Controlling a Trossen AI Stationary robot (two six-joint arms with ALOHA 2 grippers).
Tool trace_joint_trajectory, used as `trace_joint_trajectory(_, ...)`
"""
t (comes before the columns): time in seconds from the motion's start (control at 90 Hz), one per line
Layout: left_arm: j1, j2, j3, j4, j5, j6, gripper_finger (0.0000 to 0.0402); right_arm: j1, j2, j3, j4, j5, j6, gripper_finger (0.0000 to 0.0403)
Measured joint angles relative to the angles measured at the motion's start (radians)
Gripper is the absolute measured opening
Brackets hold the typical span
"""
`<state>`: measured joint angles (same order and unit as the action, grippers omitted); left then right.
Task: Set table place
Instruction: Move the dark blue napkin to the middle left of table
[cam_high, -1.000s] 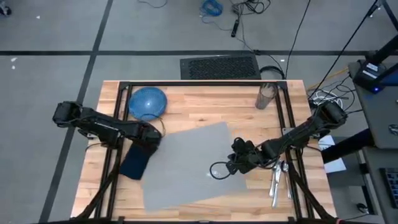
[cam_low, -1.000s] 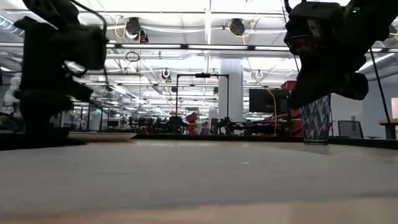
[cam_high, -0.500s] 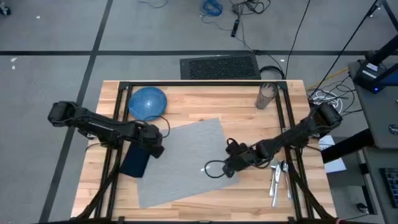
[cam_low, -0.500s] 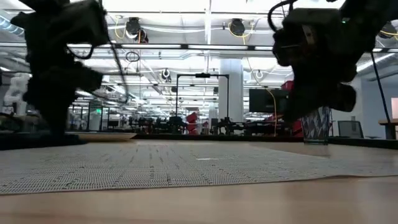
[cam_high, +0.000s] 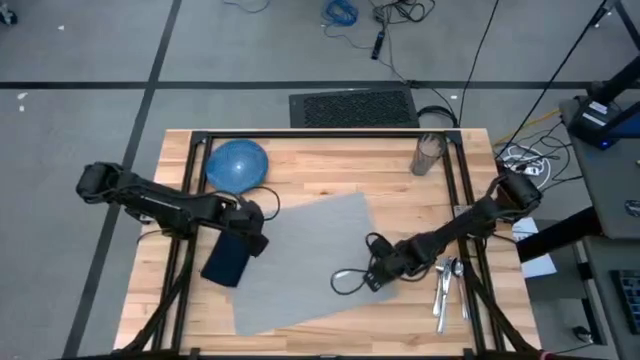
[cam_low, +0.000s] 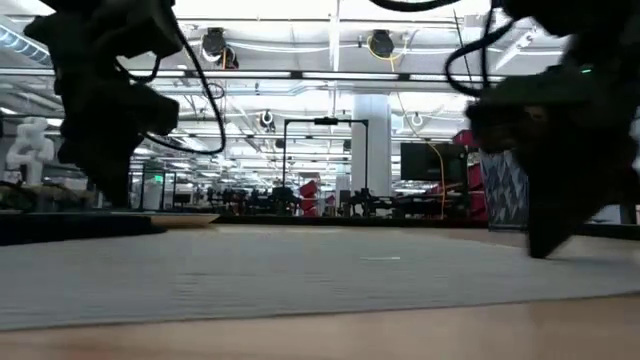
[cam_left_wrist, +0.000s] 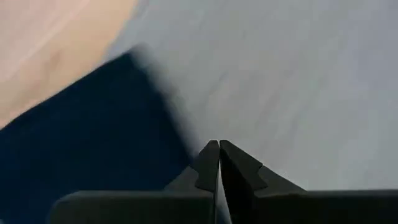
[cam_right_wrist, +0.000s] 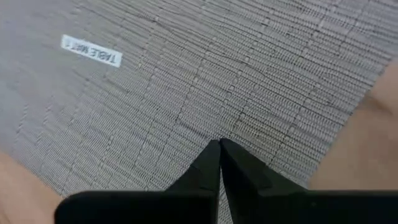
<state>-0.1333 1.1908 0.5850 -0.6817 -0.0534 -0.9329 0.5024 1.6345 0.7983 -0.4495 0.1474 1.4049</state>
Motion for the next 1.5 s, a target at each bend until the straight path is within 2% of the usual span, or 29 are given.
trace_joint_trajectory(0.1, 0.000, 0.000, 0.000, -0.075, 0.000, 0.006, 0.0000, 0.055, -0.043, -0.007, -0.084, 0.023, 0.084, 0.0000)
trace_joint_trajectory(0.244, 0.000, 0.000, 0.000, -0.140, -0.001, 0.055, 0.0000, 0.094, -0.116, -0.005, -0.085, 0.087, 0.134, 0.0000)
trace_joint_trajectory(0.4, 0.000, 0.000, 0.000, -0.130, -0.011, 0.108, 0.0000, 0.096, -0.165, -0.005, -0.079, 0.116, 0.143, 0.0000)
trace_joint_trajectory(0.633, 0.002, 0.000, -0.038, -0.038, 0.006, 0.207, 0.0000, 0.086, -0.171, -0.005, -0.079, 0.119, 0.122, 0.0000)
trace_joint_trajectory(0.944, 0.023, -0.002, -0.098, -0.156, 0.072, 0.178, 0.0000, 0.072, -0.171, -0.005, -0.090, 0.133, 0.120, 0.0000)
trace_joint_trajectory(1.133, 0.020, -0.001, -0.092, -0.330, 0.114, 0.041, 0.0000, 0.072, -0.171, -0.005, -0.102, 0.135, 0.141, 0.0000)
trace_joint_trajectory(1.222, 0.010, -0.008, -0.061, -0.337, 0.125, 0.012, 0.0000, 0.072, -0.171, -0.005, -0.095, 0.137, 0.142, 0.0000)
trace_joint_trajectory(1.4, -0.007, -0.047, -0.026, -0.288, 0.063, 0.006, 0.0000, 0.002, -0.160, -0.006, 0.004, 0.159, -0.011, 0.0000)
trace_joint_trajectory(1.5, -0.006, -0.049, -0.026, -0.274, 0.050, 0.038, 0.0000, -0.077, -0.132, -0.031, 0.113, 0.120, -0.122, 0.0000)
